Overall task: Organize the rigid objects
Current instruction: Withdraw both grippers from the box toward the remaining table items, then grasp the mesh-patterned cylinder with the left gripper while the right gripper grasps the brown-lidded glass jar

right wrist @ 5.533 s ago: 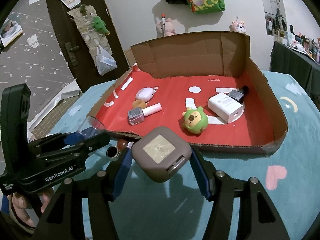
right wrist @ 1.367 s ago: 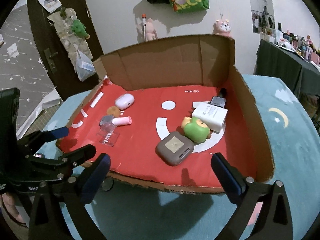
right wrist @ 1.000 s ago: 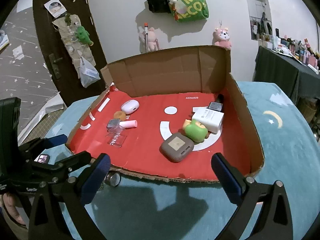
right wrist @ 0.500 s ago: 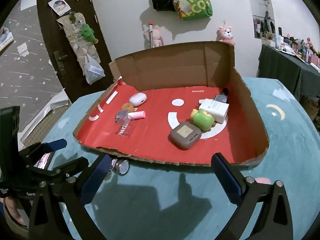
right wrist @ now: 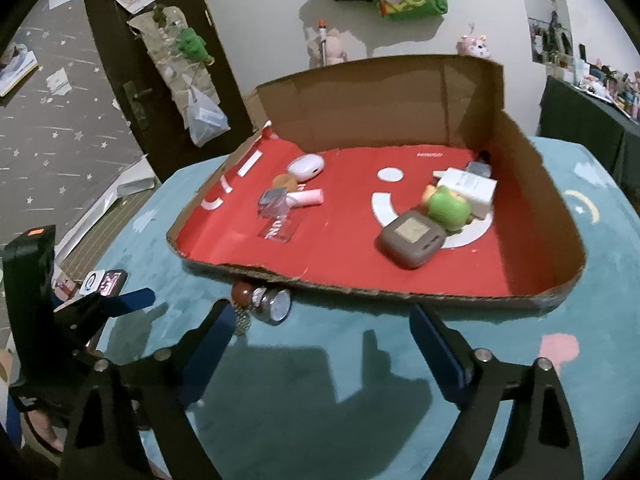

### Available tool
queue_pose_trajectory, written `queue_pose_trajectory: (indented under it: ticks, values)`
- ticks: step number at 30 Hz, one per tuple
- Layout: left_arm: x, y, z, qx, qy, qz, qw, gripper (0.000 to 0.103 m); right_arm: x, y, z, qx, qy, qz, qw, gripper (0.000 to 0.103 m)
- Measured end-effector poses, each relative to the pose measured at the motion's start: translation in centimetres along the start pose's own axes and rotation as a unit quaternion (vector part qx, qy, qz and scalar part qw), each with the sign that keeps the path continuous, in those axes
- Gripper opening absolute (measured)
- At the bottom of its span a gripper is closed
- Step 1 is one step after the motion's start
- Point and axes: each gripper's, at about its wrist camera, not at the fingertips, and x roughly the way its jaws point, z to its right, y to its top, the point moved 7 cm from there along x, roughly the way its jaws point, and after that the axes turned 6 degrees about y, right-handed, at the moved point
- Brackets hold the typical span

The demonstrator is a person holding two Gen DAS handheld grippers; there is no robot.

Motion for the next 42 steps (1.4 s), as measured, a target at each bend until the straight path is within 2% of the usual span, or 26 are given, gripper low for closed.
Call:
queue_pose_trajectory:
  ticks: [5, 12, 19, 21, 25, 27, 28, 30, 36, 38, 39, 41, 42]
  values:
    - [1.0, -0.2, 0.4, -0.002, -0.009, -0.007, 0.9999, 0.103, 1.2, -0.5, -0.6, -0.005, 0.008, -0.019, 1.000, 0.080]
    - [2.6, 0.3, 0.3, -0.010, 0.006, -0.013, 0.9998, 0.103, 2.5, -0.7, 0.1, 0.040, 0.042, -0.042, 0.997, 0.080]
    - [4.7, 0.7, -0.7, -0.030, 0.049, -0.031, 0.9979, 0.099, 3.1, -0.9, 0.9, 0.063, 0.046, -0.049, 0.996, 0.080]
    - [4.9, 0.7, -1.4, -0.039, 0.052, -0.031, 0.9974, 0.099, 3.3, -1.0, 0.8, 0.066, 0.050, -0.052, 0.995, 0.080]
    - [4.6, 0.5, -3.6, -0.051, 0.085, -0.026, 0.9947, 0.098, 4.1, -0.8, 0.3, 0.065, 0.058, -0.060, 0.994, 0.080]
    - [4.4, 0.2, -4.8, -0.061, 0.087, -0.027, 0.9940, 0.094, 4.6, -0.7, -0.2, 0.061, 0.062, -0.063, 0.994, 0.080]
    - [4.3, 0.1, -5.0, -0.064, 0.084, -0.027, 0.9941, 0.087, 5.0, -0.6, -0.5, 0.057, 0.063, -0.064, 0.994, 0.080]
    - [4.1, 0.0, -5.5, -0.070, 0.078, -0.024, 0.9942, 0.081, 5.7, -0.5, -1.2, 0.049, 0.062, -0.067, 0.995, 0.079]
    - [3.7, 0.0, -5.3, -0.056, 0.066, -0.009, 0.9962, 0.065, 7.5, -0.5, -2.6, 0.034, 0.054, -0.079, 0.995, 0.069]
    - [3.6, 0.2, -5.1, -0.053, 0.056, -0.005, 0.9970, 0.054, 8.0, -0.6, -3.0, 0.027, 0.049, -0.084, 0.995, 0.064]
    - [3.5, 0.2, -5.1, -0.052, 0.052, -0.003, 0.9973, 0.051, 8.3, -0.6, -3.2, 0.022, 0.046, -0.086, 0.995, 0.063]
    - [3.5, 0.2, -5.0, -0.050, 0.043, -0.002, 0.9978, 0.042, 8.8, -0.7, -3.5, 0.011, 0.036, -0.091, 0.995, 0.053]
    - [3.4, 0.1, -4.9, -0.048, 0.040, -0.001, 0.9980, 0.039, 9.0, -0.8, -3.6, 0.006, 0.032, -0.092, 0.995, 0.053]
